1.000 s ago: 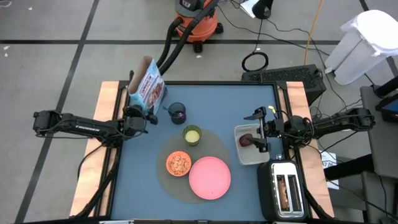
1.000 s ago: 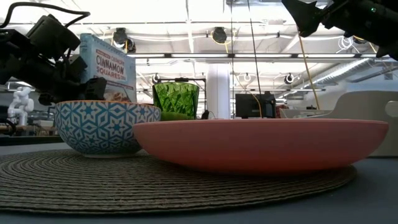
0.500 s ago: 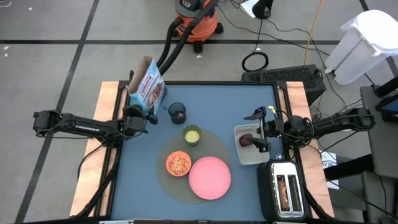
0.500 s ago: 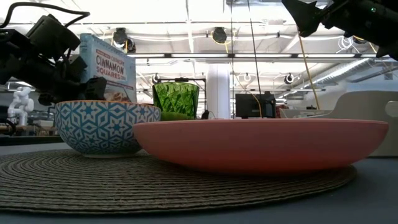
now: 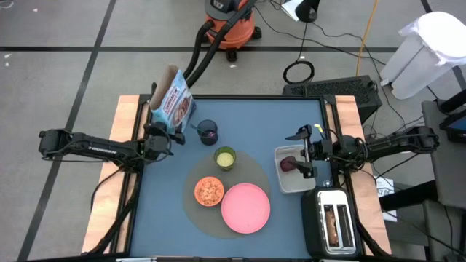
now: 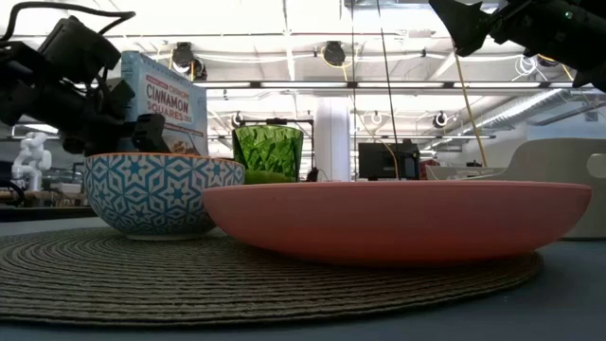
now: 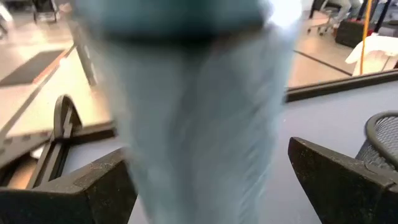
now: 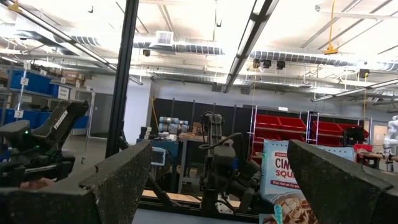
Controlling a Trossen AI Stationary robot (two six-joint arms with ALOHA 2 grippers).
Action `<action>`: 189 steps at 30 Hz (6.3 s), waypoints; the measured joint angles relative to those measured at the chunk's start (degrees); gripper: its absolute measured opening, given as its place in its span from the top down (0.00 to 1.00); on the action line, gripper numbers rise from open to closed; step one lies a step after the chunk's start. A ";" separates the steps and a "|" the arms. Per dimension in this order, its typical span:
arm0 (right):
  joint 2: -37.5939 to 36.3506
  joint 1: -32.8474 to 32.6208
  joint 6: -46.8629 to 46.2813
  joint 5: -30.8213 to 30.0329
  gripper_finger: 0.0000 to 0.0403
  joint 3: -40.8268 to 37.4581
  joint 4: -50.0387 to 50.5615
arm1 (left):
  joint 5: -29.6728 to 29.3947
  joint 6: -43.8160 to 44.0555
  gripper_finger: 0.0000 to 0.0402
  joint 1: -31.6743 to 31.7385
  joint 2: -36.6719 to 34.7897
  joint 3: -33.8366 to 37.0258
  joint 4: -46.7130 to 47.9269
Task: Arrange a breakfast setting
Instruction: Pour the cereal from the cereal box into the red bowl, then put the toasted bread on the pink plate
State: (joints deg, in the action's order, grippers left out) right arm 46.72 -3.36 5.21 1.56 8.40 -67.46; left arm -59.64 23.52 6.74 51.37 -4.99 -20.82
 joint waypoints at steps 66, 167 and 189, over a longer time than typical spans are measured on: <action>0.00 -0.01 -0.01 0.00 0.09 0.02 -0.02 | -3.73 -48.42 0.02 -0.07 -4.03 -0.13 -60.73; -0.04 -0.02 -71.62 18.65 0.09 57.38 119.96 | 15.89 -14.33 0.02 -27.45 11.37 -30.18 -6.30; 7.52 -11.52 -102.81 39.97 0.09 57.40 127.36 | 15.85 -15.84 0.02 -27.45 11.37 -30.18 -6.23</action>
State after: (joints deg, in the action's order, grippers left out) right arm 54.24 -14.87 -97.60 41.53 65.80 59.90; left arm -43.79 7.68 -20.71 62.74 -35.18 -27.05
